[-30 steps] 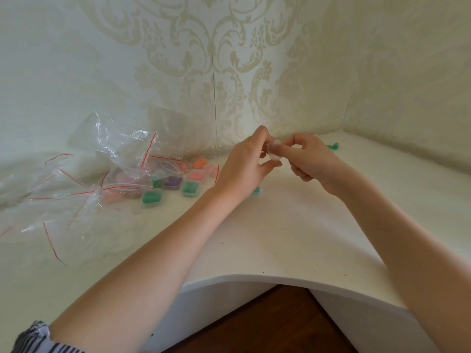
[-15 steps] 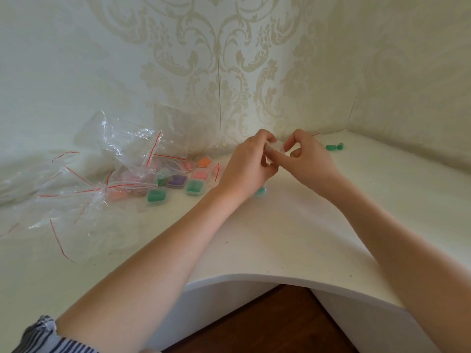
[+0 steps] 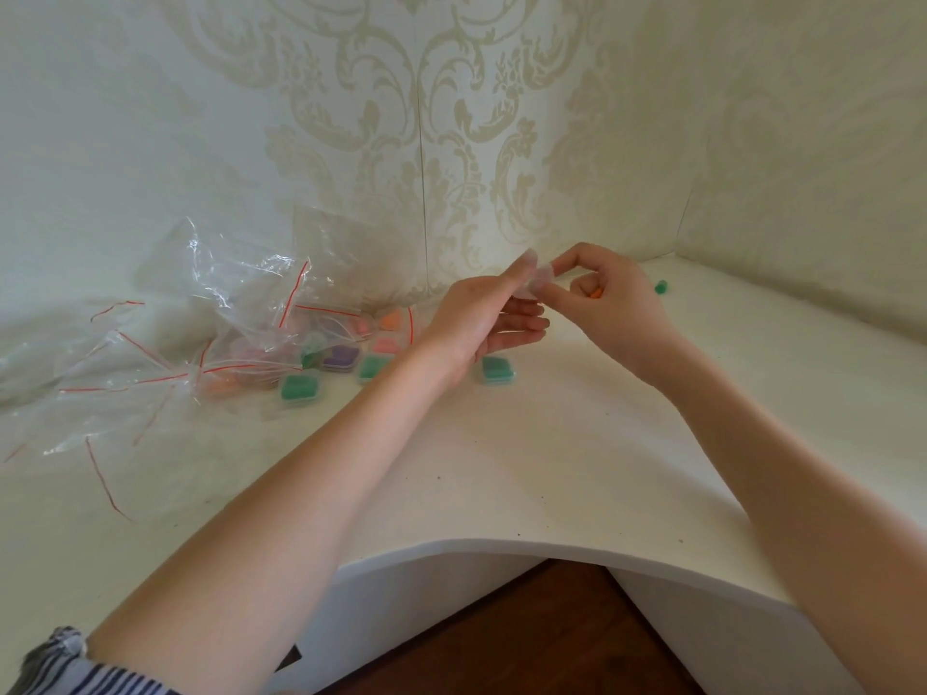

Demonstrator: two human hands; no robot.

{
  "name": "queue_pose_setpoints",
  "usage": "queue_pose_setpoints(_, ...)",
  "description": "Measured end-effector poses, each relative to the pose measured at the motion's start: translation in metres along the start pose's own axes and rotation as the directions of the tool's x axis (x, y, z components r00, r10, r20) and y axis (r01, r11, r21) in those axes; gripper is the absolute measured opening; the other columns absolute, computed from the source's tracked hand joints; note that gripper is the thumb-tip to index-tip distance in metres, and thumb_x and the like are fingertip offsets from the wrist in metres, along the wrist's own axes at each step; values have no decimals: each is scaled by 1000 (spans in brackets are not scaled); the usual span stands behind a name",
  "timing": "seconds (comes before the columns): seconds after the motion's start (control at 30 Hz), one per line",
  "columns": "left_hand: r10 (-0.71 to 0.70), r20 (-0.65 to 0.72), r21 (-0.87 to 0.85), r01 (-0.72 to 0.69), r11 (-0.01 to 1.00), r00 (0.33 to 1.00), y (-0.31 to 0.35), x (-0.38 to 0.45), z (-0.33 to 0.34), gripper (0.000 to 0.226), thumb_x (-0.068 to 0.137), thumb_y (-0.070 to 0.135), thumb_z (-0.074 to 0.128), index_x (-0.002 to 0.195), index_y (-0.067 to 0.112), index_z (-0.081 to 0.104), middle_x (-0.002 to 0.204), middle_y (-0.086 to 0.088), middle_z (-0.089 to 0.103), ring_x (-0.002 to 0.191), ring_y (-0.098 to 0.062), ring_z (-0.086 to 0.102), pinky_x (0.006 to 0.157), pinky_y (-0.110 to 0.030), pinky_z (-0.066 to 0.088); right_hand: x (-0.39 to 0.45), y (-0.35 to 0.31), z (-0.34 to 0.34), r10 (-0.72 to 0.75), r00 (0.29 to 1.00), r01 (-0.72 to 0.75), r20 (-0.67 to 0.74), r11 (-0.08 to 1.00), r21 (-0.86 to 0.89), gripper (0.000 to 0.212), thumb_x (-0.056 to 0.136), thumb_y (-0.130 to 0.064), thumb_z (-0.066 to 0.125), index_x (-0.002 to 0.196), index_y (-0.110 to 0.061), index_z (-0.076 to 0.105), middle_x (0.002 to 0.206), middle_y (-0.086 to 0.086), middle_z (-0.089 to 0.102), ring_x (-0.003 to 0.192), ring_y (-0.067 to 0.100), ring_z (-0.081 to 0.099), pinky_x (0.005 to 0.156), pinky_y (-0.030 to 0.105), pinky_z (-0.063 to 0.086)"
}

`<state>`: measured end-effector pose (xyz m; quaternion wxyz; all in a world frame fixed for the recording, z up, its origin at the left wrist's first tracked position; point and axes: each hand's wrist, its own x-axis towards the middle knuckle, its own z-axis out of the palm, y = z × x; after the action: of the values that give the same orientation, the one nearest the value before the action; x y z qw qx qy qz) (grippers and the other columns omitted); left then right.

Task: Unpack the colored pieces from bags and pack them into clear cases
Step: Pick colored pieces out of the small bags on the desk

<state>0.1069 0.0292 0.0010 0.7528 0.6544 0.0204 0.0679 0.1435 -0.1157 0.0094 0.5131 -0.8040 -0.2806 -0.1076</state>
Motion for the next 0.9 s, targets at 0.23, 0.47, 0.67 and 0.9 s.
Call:
queue_pose_setpoints(0.23,61,188,-145,-33,989,980,2,0,-6,23,94,29,54,84,14,68,131,3,58,110,-15,63,94,-30,51,-4,-9,10,283,927,-354,245,875,330,32,94,-42,54,73,-19,47,46,-10,29,41,9,23,38,19,18)
queue_pose_setpoints(0.47,39,127,-258,-5,966,991,3,4,-8,15,89,21,62,100,11,62,101,0,72,99,-16,67,89,-26,53,-5,-10,8,298,916,-371,269,883,286,34,94,-51,49,83,-19,55,50,-8,27,43,11,22,38,21,19)
queue_pose_setpoints(0.67,-53,24,-227,57,972,998,1,6,-15,24,84,26,69,78,4,64,88,-8,73,83,-15,71,75,-23,57,-7,3,4,-146,989,142,17,926,-351,35,86,-47,62,119,-41,52,49,-5,37,44,10,34,49,28,32)
queue_pose_setpoints(0.9,-116,15,-260,116,958,993,0,2,-7,30,82,30,70,66,5,72,80,-12,72,77,-17,71,72,-21,58,-6,5,1,-232,971,233,60,855,-463,29,88,-45,59,116,-40,64,51,-6,35,48,10,38,48,25,25)
